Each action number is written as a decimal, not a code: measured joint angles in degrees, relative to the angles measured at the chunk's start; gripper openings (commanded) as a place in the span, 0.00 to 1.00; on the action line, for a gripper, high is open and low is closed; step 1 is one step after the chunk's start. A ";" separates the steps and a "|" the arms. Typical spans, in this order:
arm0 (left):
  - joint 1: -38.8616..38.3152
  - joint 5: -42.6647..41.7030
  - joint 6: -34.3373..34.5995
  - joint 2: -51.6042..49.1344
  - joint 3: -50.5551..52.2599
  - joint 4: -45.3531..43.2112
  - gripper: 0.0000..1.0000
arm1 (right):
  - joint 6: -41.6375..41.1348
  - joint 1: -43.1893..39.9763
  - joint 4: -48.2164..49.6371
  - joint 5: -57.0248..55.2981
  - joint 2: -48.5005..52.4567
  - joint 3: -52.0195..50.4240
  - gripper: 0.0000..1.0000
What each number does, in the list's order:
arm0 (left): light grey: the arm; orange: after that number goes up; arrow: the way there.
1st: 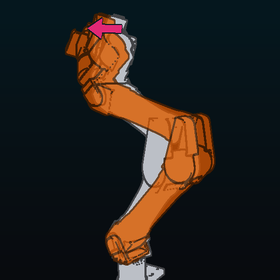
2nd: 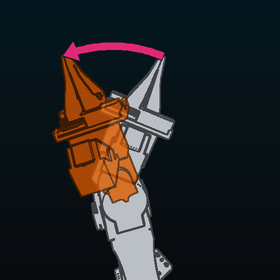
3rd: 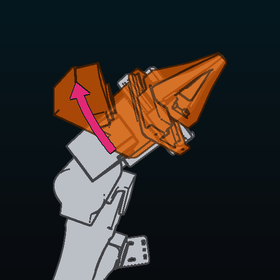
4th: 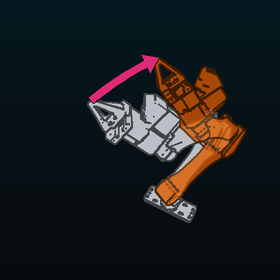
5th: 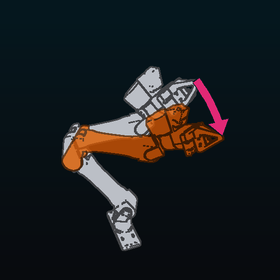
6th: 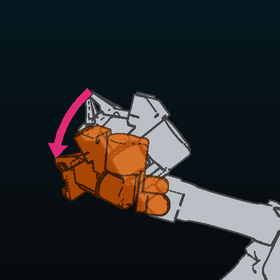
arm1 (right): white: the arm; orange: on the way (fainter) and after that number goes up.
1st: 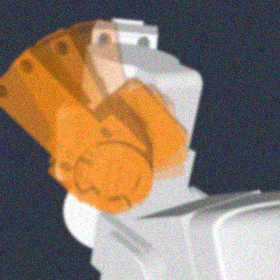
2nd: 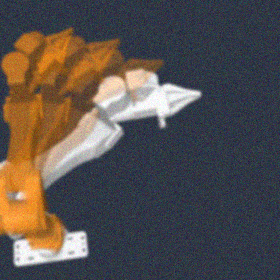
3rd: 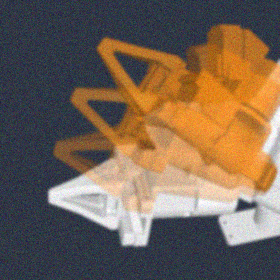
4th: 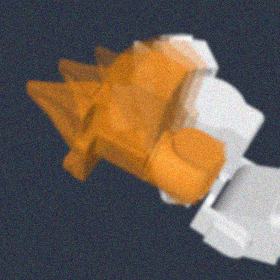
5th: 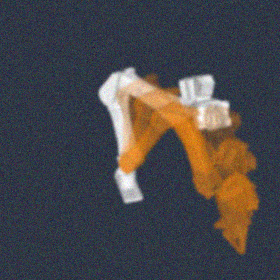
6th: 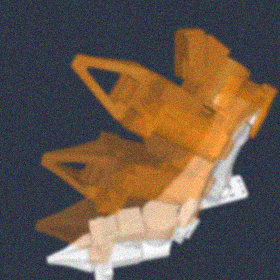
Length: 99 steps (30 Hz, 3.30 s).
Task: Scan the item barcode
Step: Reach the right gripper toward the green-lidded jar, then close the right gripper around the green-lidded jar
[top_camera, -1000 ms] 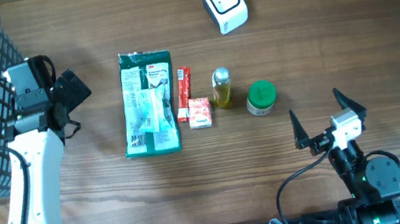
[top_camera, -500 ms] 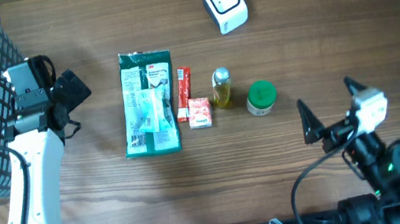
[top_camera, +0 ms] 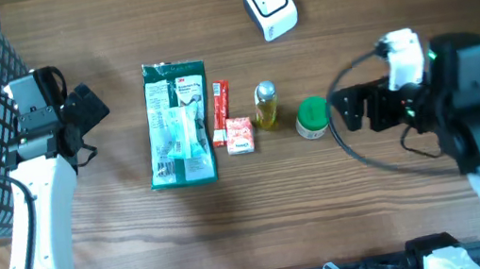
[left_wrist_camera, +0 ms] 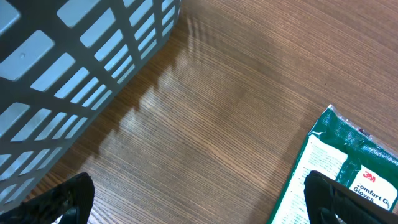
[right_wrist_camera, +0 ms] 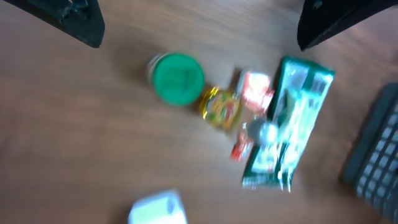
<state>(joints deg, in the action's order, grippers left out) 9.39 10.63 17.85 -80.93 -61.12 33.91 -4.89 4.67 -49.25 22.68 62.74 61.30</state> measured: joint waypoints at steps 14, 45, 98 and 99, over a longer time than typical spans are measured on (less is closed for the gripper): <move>0.00 0.00 0.00 0.00 0.00 0.00 1.00 | -10.40 9.86 0.81 -10.27 23.17 0.04 1.00; 0.00 0.00 0.00 0.00 0.00 0.00 1.00 | -20.85 15.61 7.87 -23.32 30.27 -1.03 0.80; 0.00 0.00 0.00 0.00 0.00 0.00 1.00 | -20.41 15.61 8.57 -25.29 35.32 -0.79 0.87; 0.00 0.00 0.00 0.00 0.00 0.00 1.00 | -20.41 15.61 8.57 -25.22 35.32 -0.55 0.86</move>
<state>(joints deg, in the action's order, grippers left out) 9.39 10.63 17.85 -80.93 -61.12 33.91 -25.30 20.27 -40.69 -2.55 98.06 60.75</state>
